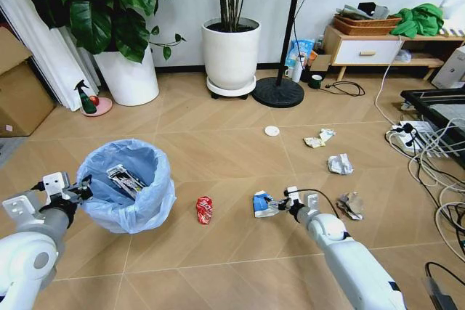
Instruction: Pick up the trash bin and place the garbage on the floor into it.
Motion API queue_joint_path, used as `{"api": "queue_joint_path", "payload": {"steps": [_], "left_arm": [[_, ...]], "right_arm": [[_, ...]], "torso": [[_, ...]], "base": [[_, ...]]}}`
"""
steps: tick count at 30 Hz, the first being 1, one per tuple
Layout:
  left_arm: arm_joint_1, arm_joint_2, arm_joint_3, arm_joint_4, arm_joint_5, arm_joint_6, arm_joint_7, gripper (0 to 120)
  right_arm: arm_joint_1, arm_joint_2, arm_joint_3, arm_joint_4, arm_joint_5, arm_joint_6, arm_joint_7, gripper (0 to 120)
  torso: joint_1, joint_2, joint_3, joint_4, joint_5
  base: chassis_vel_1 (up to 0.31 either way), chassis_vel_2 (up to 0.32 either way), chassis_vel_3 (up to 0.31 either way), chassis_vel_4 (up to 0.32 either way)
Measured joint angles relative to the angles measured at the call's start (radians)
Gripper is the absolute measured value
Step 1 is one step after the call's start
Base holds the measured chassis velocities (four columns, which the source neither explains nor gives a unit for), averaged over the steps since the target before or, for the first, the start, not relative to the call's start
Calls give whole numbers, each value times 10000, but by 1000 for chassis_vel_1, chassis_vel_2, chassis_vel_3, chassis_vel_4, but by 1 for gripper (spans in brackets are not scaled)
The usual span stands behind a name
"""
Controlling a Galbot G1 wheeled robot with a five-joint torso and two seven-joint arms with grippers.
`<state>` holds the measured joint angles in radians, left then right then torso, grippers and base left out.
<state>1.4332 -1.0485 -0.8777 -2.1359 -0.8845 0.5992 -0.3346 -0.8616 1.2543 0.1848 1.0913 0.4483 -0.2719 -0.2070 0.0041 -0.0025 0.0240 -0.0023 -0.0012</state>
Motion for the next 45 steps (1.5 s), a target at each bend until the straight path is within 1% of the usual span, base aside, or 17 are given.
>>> {"api": "queue_joint_path", "payload": {"steps": [10, 12, 13, 16, 17, 20, 21, 23, 25, 27, 28, 29, 32, 34, 35, 39, 45], "left_arm": [[68, -4, 34, -176, -14, 13, -13, 0], [77, -5, 36, -210, -13, 14, -15, 0], [77, -5, 36, -210, -13, 14, -15, 0], [68, -4, 46, -214, -13, 16, -15, 0], [68, -4, 46, -214, -13, 16, -15, 0], [48, -5, 71, -213, -12, 18, -13, 0], [48, -5, 71, -213, -12, 18, -13, 0], [29, -8, 109, -213, -8, 18, -10, 0], [25, -9, 121, -214, -7, 19, -11, 0], [-1, -10, 157, -213, -2, 19, -10, 0], [-1, -10, 157, -213, -2, 19, -10, 0], [-15, -5, 167, -212, -1, 19, -10, 0], [-23, 29, 161, -204, -10, 19, -6, 0], [-23, 36, 157, -201, -12, 18, -6, 0], [-23, 48, 141, -194, -15, 19, 0, 0], [-13, 53, 135, -191, -27, 19, 12, 0], [-23, 43, 180, -191, -29, 18, 17, 0]], "right_arm": [[922, 639, -23, -1464, -681, 138, 135, 100], [1181, 778, -10, -1795, -839, 154, 137, 94], [1181, 778, -10, -1795, -839, 154, 137, 94], [1363, 916, 80, -2200, -1171, 125, 134, 79], [1363, 916, 80, -2200, -1171, 125, 134, 79], [1349, 923, 145, -2421, -1386, 107, 50, 67], [1349, 923, 145, -2421, -1386, 107, 50, 67], [1283, 923, 221, -2523, -1512, 106, -45, 55], [1269, 923, 234, -2539, -1521, 106, -68, 52], [1226, 926, 280, -2567, -1541, 113, -177, 42], [1226, 926, 280, -2567, -1541, 113, -177, 42], [1211, 938, 302, -2598, -1543, 116, -250, 34], [1221, 992, 338, -2685, -1565, 123, -341, 20], [1225, 1002, 346, -2705, -1584, 131, -350, 19], [1236, 1045, 387, -2771, -1646, 154, -366, 12], [1202, 1081, 433, -2797, -1698, 218, -364, 1], [1030, 1035, 503, -2610, -1689, 337, -286, 0]], "torso": [[0, 1, 0, 1, 2], [0, 1, 0, 1, 2], [0, 1, 0, 1, 2], [0, 0, 0, 3, 3], [0, 0, 0, 3, 3], [0, 0, 0, 0, 3], [0, 0, 0, 0, 3], [0, 1, 0, 0, 4], [0, 0, 0, 0, 4], [-1, 1, -2, 0, 4], [-1, 1, -2, 0, 4], [-1, 1, -2, 0, 2], [-2, 1, -2, -2, 0], [-2, 1, -2, -1, 0], [-2, 1, -2, -1, 2], [-2, 1, -2, 2, 3], [-2, 1, 0, 2, 5]], "base": [[0, 0, 0, 0], [0, 0, 0, 0], [0, 0, 0, 0], [0, 0, 0, 0], [0, 0, 0, 0], [0, 0, 0, 0], [0, 0, 0, 0], [0, 0, 0, 0], [0, 0, 0, 0], [0, 0, 0, 0], [0, 0, 0, 0], [0, 0, 0, 0], [0, 0, 0, 0], [0, 0, 0, 0], [0, 0, 0, 0], [0, 0, 0, 0], [0, 0, 0, 0]]}}
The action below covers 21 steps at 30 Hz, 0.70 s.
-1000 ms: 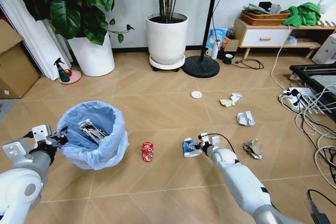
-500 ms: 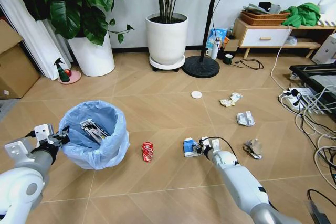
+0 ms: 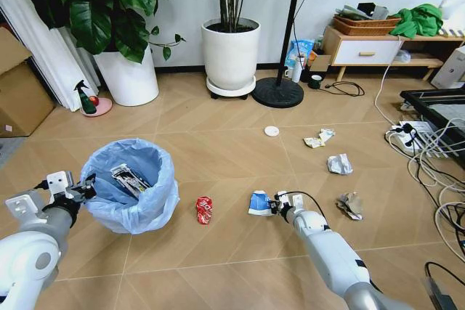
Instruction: Pick up the trash bin and place the garbage on the floor into it.
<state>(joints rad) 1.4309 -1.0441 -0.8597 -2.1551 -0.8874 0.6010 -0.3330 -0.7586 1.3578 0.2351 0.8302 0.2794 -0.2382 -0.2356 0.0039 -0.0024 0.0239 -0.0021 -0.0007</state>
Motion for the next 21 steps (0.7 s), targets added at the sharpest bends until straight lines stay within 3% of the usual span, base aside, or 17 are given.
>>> {"api": "queue_joint_path", "payload": {"steps": [21], "left_arm": [[-48, 92, 337, 27, 42, -10, 0, 0]], "right_arm": [[-207, -542, 274, 2367, 446, 563, 137, 0]], "torso": [[1, -1, 1, -2, -2]], "base": [[0, 0, 0, 0]]}}
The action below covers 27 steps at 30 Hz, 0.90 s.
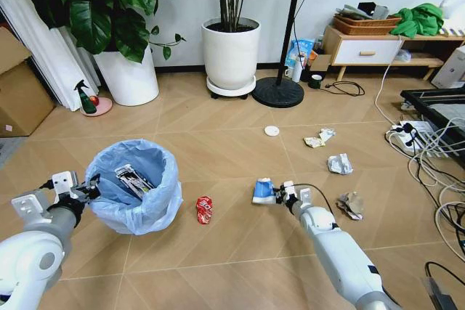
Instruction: Pick up the trash bin and place the garbage on the floor into it.
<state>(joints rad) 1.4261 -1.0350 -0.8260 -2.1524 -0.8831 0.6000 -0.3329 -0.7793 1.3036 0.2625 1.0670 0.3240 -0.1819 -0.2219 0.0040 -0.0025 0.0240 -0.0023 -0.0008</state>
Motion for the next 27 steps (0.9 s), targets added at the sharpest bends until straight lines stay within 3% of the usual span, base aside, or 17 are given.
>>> {"api": "queue_joint_path", "payload": {"steps": [8, 13, 16, 27], "left_arm": [[-132, 109, 237, 194, 19, 9, -20, 0], [-188, 157, 307, 349, 19, 33, -16, 0], [-308, 225, 353, 549, 21, 44, -5, 0], [-670, 329, 379, 1067, -31, 93, 22, 0]], "right_arm": [[1025, -260, -578, 2121, 1656, -652, -33, 0], [1637, -435, -1414, 3584, 2565, -1176, 230, 0], [2340, -385, -2483, 4425, 3295, -1434, 478, 0], [4181, 477, -5069, 4975, 4155, -1711, 486, 0]], "torso": [[1, 0, -1, 1, -3], [1, 0, -1, 1, -4], [1, 0, -1, -1, -4], [0, 0, -1, 3, -4]], "base": [[0, 0, 0, 0], [0, 0, 0, 0], [0, 0, 0, 0], [0, 0, 0, 0]]}}
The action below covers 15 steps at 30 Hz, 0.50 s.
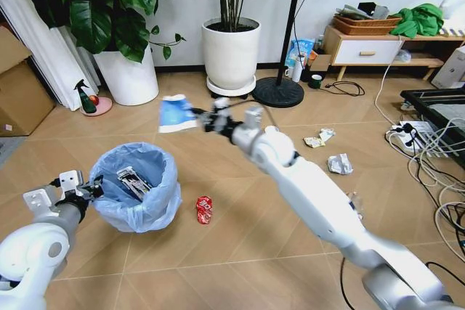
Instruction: Pick up the trash bin and place the garbage on the floor into it.
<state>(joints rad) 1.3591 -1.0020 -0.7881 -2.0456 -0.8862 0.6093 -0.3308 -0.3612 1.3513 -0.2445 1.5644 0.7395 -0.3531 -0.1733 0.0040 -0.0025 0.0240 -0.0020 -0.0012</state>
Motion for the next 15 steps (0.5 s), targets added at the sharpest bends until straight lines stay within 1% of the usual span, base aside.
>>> {"api": "queue_joint_path", "payload": {"steps": [2, 5, 6, 15], "left_arm": [[-60, 45, 85, 65, -5, 64, 5, 0], [-114, 103, 127, 73, -68, 135, -17, 0], [-167, 174, 159, 77, -131, 194, -28, 0], [-599, 536, 321, 263, -336, 328, -46, 0]], "right_arm": [[451, 269, -676, -139, 25, -10, -45, 0], [611, 375, -1062, -299, -24, -8, -105, 0], [689, 420, -1343, -380, -140, 1, -169, 0], [634, 313, -2043, -307, -561, -63, -238, 0]], "torso": [[0, 0, -1, 0, -2], [0, 0, 0, 0, 0], [0, 0, 0, -1, -1], [0, 0, 0, -4, 1]], "base": [[0, 0, 0, 0], [0, 0, 0, 0], [0, 0, 0, 0], [0, 0, 0, 0]]}}
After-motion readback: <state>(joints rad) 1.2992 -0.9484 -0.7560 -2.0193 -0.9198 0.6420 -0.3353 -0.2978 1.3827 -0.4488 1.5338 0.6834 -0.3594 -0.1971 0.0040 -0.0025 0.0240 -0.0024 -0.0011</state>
